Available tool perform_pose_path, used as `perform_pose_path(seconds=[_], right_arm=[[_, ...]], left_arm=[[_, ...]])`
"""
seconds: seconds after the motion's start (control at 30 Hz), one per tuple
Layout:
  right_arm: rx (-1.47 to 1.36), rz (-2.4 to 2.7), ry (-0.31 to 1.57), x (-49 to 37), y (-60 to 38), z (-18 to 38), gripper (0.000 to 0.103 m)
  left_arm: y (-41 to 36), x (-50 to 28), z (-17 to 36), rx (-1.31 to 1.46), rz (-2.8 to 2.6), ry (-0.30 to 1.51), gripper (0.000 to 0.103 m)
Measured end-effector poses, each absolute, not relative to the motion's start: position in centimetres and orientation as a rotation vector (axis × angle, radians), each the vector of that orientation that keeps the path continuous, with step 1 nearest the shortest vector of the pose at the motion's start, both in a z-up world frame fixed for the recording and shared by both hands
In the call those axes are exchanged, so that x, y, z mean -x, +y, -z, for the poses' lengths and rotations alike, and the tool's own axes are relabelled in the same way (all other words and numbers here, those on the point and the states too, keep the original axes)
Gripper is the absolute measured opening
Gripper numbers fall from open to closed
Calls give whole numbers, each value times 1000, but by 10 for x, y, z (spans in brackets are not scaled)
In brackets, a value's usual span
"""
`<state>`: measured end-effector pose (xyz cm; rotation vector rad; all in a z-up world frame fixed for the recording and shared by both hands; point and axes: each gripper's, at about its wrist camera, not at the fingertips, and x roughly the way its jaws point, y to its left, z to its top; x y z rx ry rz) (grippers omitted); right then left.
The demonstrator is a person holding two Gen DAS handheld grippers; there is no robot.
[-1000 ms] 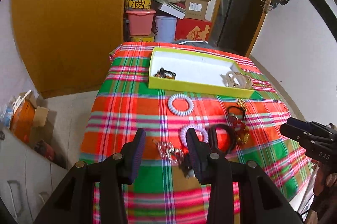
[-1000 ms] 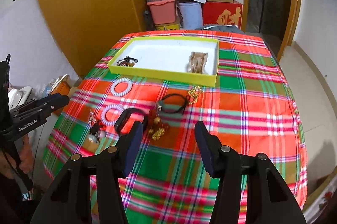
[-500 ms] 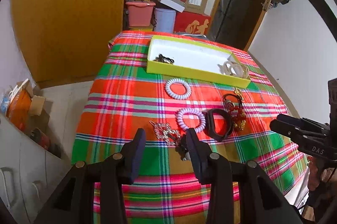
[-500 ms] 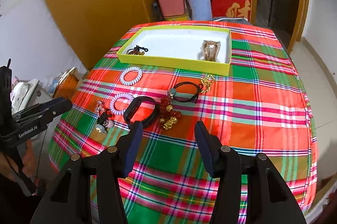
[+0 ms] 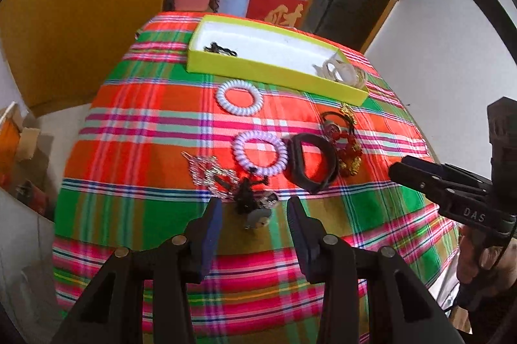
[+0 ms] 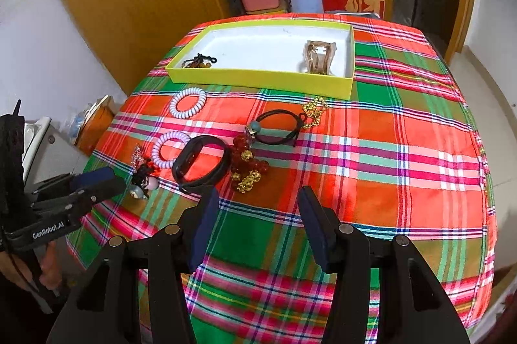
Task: Organize jewelry
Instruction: 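Grasp the black charm with the left tool while the right tool grasps the red beaded ornament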
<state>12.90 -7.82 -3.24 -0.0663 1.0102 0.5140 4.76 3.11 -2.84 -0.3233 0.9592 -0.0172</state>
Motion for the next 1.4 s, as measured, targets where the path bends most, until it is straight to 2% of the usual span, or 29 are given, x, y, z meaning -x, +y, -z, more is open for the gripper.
perform_pose_path(seconds=[0.47,0.53,0.6,0.63,0.83,0.9,0.97,1.0,1.03,1.17,1.2,1.4], right_arm=[[79,-557,1040,-148,-68,50,52],[84,-571,1040,-152,-65,52,52],[88,-585,1043,-157,-61,55,52],[89,-590,1045,-159,-59,57,52],[113,-622,1061,-170,-49,66,52],[111,-636,1061,-172,-47,67,47],[120,-633,1055,-172,-47,67,34],[132,-628,1055,-172,-47,67,33],[132,-627,1058,-172,-47,68,25],[119,-620,1058,-170,-52,66,21],[118,-619,1056,-168,-53,65,17],[117,-613,1049,-156,-58,61,17]], left_arm=[[24,-64,51,314,13,995,41],[25,-65,52,314,8,992,32],[28,-65,52,321,7,990,29],[30,-65,52,328,8,986,23],[31,-64,51,324,6,980,20],[30,-63,51,325,9,980,20],[28,-62,49,323,15,978,20],[28,-61,48,321,18,975,20],[27,-60,47,320,21,973,20],[25,-58,43,314,25,964,20],[25,-58,43,314,25,962,20],[23,-51,35,310,29,947,20]])
